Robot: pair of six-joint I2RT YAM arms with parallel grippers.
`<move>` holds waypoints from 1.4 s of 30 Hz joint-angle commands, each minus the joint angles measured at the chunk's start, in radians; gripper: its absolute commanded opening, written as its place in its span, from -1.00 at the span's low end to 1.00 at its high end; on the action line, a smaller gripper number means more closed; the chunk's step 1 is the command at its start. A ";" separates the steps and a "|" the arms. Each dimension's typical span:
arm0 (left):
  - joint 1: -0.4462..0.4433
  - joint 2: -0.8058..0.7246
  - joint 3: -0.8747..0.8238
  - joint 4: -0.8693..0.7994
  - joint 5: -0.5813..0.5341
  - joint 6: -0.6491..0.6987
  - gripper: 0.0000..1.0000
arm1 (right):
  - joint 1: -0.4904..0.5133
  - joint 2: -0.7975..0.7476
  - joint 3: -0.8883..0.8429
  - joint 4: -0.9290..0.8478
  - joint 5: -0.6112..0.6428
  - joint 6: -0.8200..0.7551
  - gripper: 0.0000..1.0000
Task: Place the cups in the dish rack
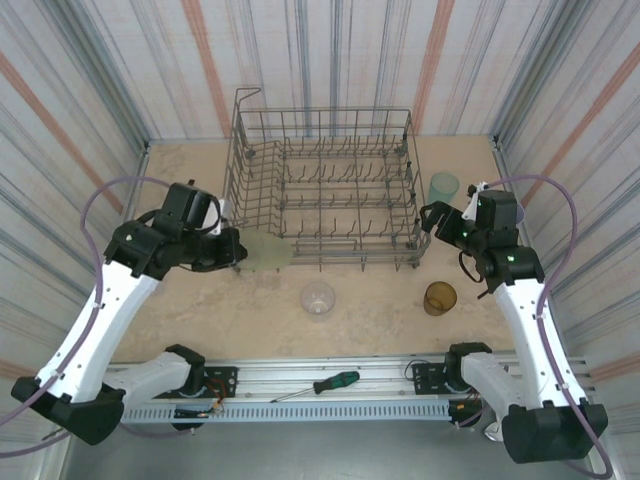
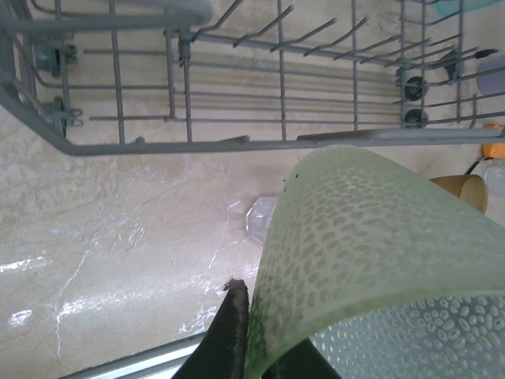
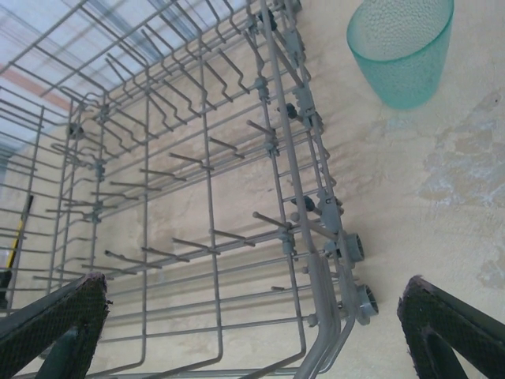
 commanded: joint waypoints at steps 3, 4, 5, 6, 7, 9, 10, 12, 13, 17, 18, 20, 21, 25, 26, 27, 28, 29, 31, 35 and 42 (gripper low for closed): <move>-0.005 0.108 0.181 -0.022 0.041 0.109 -1.00 | 0.055 0.003 0.061 -0.059 0.040 0.053 0.97; -0.006 0.125 0.200 -0.024 0.042 0.117 -1.00 | 0.066 0.009 0.070 -0.062 0.042 0.054 0.97; -0.005 0.141 0.217 -0.021 0.043 0.122 -1.00 | 0.080 0.016 0.079 -0.066 0.047 0.057 0.98; -0.005 0.153 0.226 -0.012 0.045 0.128 -1.00 | 0.093 0.022 0.089 -0.071 0.054 0.058 0.98; -0.005 0.159 0.232 -0.001 0.047 0.133 -1.00 | 0.102 0.031 0.097 -0.072 0.058 0.059 0.98; -0.005 0.170 0.240 0.026 0.042 0.138 -1.00 | 0.119 0.049 0.113 -0.075 0.061 0.059 0.98; -0.006 0.174 0.243 0.038 0.042 0.142 -1.00 | 0.124 0.056 0.120 -0.073 0.059 0.059 0.98; -0.006 0.189 0.254 0.067 0.043 0.147 -1.00 | 0.132 0.073 0.129 -0.063 0.053 0.057 0.98; -0.005 0.198 0.260 0.077 0.045 0.154 -1.00 | 0.133 0.081 0.135 -0.055 0.048 0.057 0.98; -0.005 0.253 0.291 0.103 0.024 0.171 -1.00 | 0.143 0.132 0.182 -0.074 0.041 0.058 0.97; -0.002 0.268 0.299 0.111 0.024 0.175 -1.00 | 0.148 0.139 0.190 -0.079 0.040 0.060 0.98; 0.007 0.307 0.312 0.138 0.047 0.186 -1.00 | 0.158 0.144 0.193 -0.072 0.034 0.067 0.98; 0.013 0.324 0.318 0.154 0.066 0.191 -1.00 | 0.165 0.142 0.189 -0.062 0.038 0.074 0.98; 0.064 0.397 0.328 0.247 0.162 0.178 -1.00 | 0.188 0.133 0.151 0.016 0.038 0.126 0.97; 0.087 0.411 0.330 0.273 0.195 0.162 -1.00 | 0.192 0.132 0.140 0.042 0.037 0.143 0.98; 0.107 0.422 0.331 0.299 0.228 0.147 -1.00 | 0.195 0.133 0.130 0.068 0.032 0.155 0.98; 0.130 0.435 0.331 0.328 0.261 0.130 -1.00 | 0.198 0.135 0.120 0.097 0.025 0.168 0.98; 0.151 0.446 0.330 0.354 0.287 0.115 -1.00 | 0.201 0.140 0.112 0.122 0.020 0.181 0.97; 0.179 0.466 0.323 0.401 0.331 0.092 -1.00 | 0.207 0.155 0.104 0.161 0.014 0.203 0.98; 0.214 0.517 0.324 0.473 0.435 0.068 -1.00 | 0.234 0.176 0.085 0.224 0.017 0.262 0.97; 0.268 0.573 0.271 0.655 0.561 -0.011 -1.00 | 0.285 0.211 0.030 0.370 -0.028 0.344 0.98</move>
